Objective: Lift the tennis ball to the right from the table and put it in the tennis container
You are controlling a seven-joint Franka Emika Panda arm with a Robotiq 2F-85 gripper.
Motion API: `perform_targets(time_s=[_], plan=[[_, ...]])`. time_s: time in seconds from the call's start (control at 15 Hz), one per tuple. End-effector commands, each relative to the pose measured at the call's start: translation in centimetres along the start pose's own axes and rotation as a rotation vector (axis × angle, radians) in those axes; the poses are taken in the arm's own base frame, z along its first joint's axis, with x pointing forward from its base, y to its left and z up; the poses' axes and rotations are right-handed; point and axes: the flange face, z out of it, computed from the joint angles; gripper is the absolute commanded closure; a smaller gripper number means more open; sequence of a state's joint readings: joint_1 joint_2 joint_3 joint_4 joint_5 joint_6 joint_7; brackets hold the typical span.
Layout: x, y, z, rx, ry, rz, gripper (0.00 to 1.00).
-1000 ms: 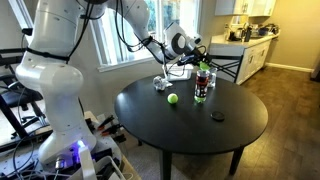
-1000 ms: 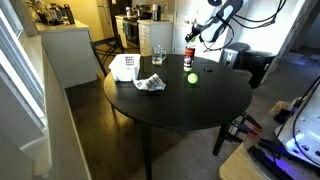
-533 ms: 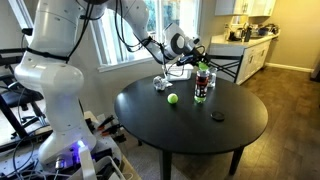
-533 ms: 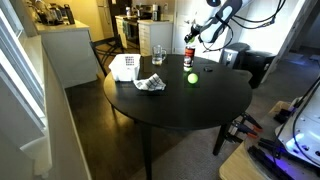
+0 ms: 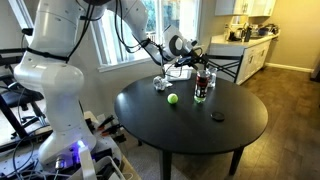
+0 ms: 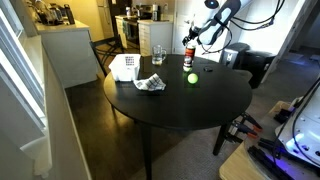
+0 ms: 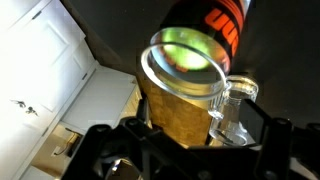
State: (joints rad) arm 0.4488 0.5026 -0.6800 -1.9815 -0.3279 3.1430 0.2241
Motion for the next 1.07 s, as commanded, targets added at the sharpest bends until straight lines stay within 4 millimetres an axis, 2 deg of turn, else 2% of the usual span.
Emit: perform_targets(time_s=[0.0,0.53,0.6,1.0], plan=[[-0.62,-0.15,-0.28,0.010,0.001,0.023,0.00],[-1.18,-0.25,-0.56,0.019,-0.020,0.037,0.00],[-0.37,-0.11,0.12,0.002,-0.008,0.002,0.00],[-0.82,-0.26,0.24,0.005,-0.017,0.003,0.00]])
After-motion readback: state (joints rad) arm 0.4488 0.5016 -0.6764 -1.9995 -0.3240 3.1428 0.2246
